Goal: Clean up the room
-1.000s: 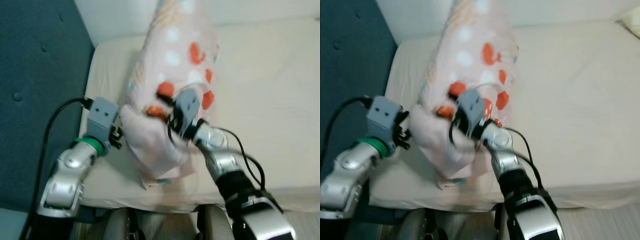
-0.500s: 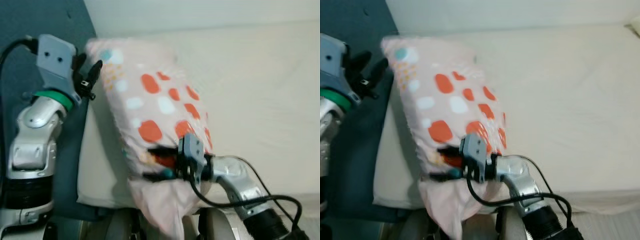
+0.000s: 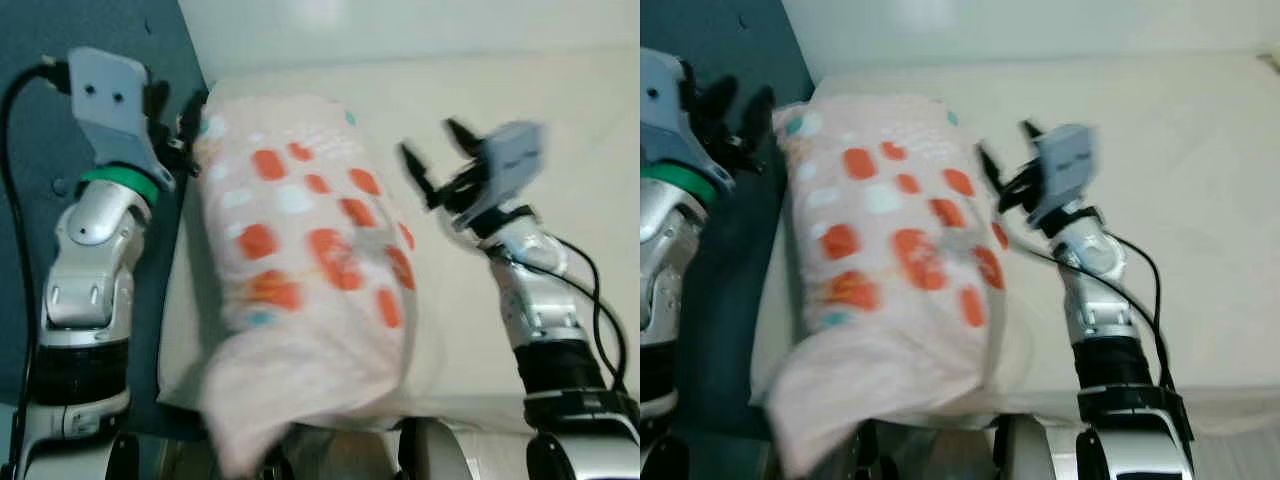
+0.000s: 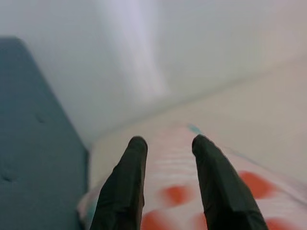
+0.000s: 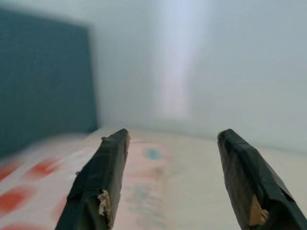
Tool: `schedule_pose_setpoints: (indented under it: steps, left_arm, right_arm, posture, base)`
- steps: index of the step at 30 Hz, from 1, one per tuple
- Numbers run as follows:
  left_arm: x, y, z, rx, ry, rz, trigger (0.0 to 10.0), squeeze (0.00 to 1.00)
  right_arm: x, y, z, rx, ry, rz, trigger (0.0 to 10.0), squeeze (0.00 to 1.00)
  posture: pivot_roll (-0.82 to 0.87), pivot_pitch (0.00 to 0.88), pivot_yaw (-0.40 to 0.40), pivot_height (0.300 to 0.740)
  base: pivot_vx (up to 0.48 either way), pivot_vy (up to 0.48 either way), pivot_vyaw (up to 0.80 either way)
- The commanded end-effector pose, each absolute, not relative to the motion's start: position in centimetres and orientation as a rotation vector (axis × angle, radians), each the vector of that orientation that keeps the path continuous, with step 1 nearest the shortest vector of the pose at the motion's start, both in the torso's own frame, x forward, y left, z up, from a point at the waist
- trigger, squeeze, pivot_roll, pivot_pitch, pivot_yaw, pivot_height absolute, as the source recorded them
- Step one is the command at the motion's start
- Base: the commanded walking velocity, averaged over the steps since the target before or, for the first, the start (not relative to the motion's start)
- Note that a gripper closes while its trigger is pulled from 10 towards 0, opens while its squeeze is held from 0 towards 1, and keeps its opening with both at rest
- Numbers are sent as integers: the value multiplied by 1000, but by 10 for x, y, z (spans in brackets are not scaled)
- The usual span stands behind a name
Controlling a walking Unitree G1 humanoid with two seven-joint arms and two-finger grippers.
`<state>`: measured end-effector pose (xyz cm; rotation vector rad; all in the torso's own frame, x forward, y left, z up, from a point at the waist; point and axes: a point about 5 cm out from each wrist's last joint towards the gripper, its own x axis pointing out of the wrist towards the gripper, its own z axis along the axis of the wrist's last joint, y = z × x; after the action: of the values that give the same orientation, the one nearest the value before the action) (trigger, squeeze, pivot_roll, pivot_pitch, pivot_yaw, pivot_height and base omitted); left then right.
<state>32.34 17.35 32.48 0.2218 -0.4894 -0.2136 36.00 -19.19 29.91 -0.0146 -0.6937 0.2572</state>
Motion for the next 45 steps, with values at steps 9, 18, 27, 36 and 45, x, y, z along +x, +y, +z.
schedule_pose_setpoints:
  steps: [9, 18, 27, 36, 45]
  left_arm:
    - [289, 140, 252, 238, -168, -584, 10000, 0]
    - [233, 174, 174, 314, 284, -898, 10000, 0]
    - [218, 183, 143, 362, 479, -1050, 10000, 0]
    - [250, 157, 78, 551, 572, -911, 10000, 0]
    - [302, 190, 80, 742, 513, -467, 10000, 0]
  right_arm:
    - [346, -236, 258, 80, -587, 149, 10000, 0]
    - [323, -203, 176, 70, -353, 179, 10000, 0]
    - [323, -197, 170, 89, -332, 179, 10000, 0]
    - [324, -193, 182, 67, -350, 191, 10000, 0]
    - [323, -197, 184, 56, -349, 178, 10000, 0]
  posture:
    - [-70, 171, 160, 617]
    - [-78, 182, 179, 617]
    - [-75, 188, 183, 617]
    - [-110, 211, 175, 617]
    - [-116, 221, 172, 617]
  base:
    - [0, 0, 0]
    - [0, 0, 0]
    - [0, 0, 0]
    - [0, 0, 0]
    - [0, 0, 0]
